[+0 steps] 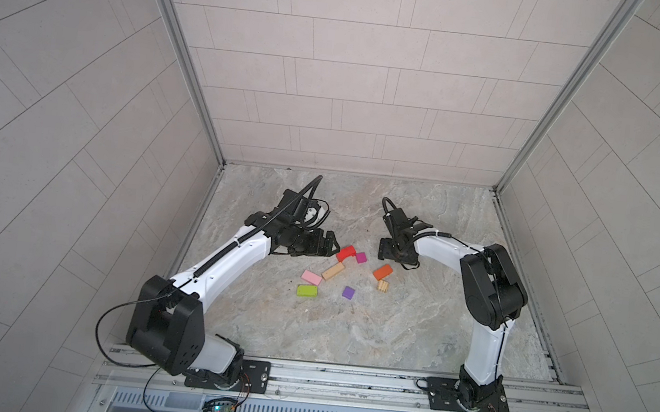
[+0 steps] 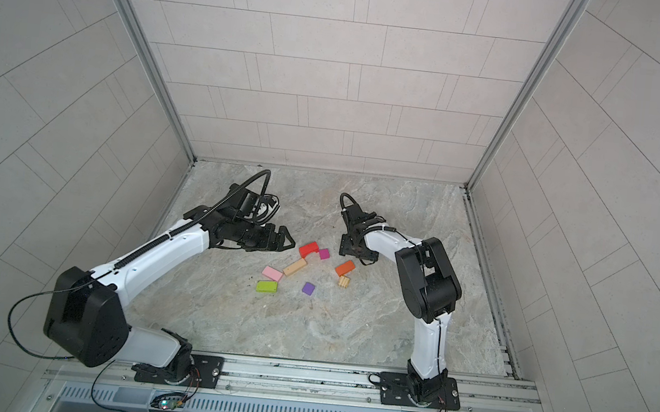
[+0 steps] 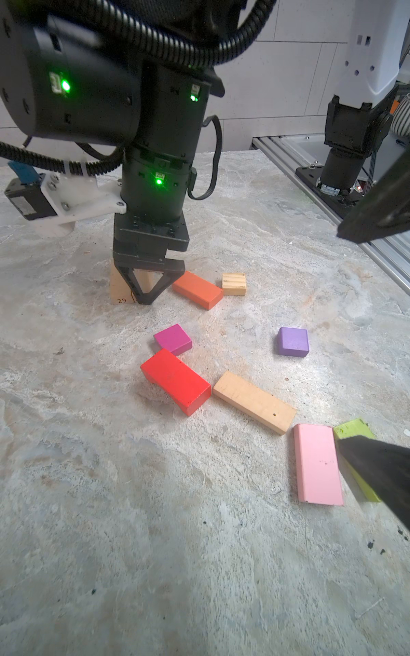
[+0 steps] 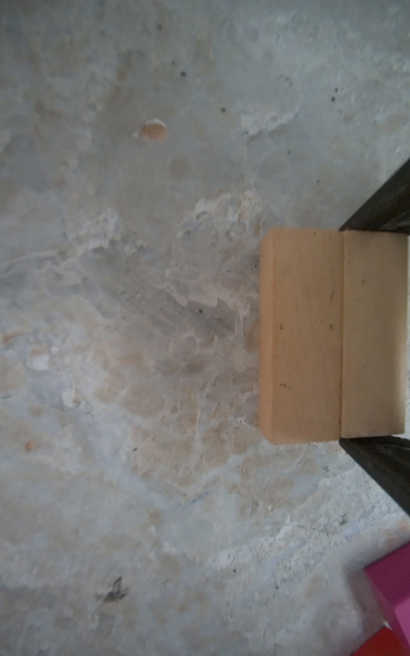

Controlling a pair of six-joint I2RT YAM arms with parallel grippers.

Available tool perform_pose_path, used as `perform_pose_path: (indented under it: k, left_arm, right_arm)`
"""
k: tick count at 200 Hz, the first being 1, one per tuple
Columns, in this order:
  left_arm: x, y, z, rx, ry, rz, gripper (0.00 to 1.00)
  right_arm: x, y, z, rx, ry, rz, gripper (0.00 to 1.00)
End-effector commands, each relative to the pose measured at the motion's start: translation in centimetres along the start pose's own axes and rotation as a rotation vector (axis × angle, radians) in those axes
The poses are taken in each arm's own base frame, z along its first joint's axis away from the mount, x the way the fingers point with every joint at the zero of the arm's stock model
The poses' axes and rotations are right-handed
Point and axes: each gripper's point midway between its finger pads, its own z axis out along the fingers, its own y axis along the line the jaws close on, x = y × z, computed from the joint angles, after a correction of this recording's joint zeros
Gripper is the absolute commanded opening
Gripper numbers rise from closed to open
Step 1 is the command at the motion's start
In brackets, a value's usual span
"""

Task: Build the wood block tower
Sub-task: 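Open the right gripper and raise it off the aligned bars, then move the right gripper over the plain wooden bar beside the pink bar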

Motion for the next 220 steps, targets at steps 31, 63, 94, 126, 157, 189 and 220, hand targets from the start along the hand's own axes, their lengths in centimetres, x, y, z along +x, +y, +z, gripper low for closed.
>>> perform_pose_path:
  k: [31, 63, 94, 126, 157, 189, 220]
  left_arm:
    - [0.2, 0.2, -0.1, -0.001, 0.001, -0.006, 0.92]
    - [0.2, 0.2, -0.1, -0.001, 0.000, -0.006, 0.92]
    - [0.2, 0.2, -0.2, -0.001, 0.002, -0.004, 0.92]
    - [0.4, 0.1, -0.3, -0.004, 0.012, 0.003, 0.92]
    - [0.9, 0.2, -1.2, -0.035, 0.047, 0.037, 0.92]
    - [1.5, 0.3, -2.4, -0.048, 0.058, 0.062, 0.93]
    - [2.0, 2.1, -3.0, -0.063, 0.054, 0.045, 0.93]
  right_arm:
    - [1.9, -0.1, 1.4, 0.024, 0.064, -0.016, 0.83]
    - [1.8, -0.3, 1.4, 0.036, 0.062, -0.009, 0.84]
    - [1.5, -0.4, 0.8, 0.039, 0.048, -0.008, 0.93]
    - [0.8, -0.3, -0.6, 0.033, 0.032, -0.028, 0.99]
    - [-0.2, -0.1, -3.4, 0.010, -0.010, -0.068, 0.99]
    - [-0.5, 0.5, -6.9, -0.049, -0.037, -0.121, 0.99]
    - [0.5, 2.6, -9.5, -0.153, -0.046, -0.230, 0.99]
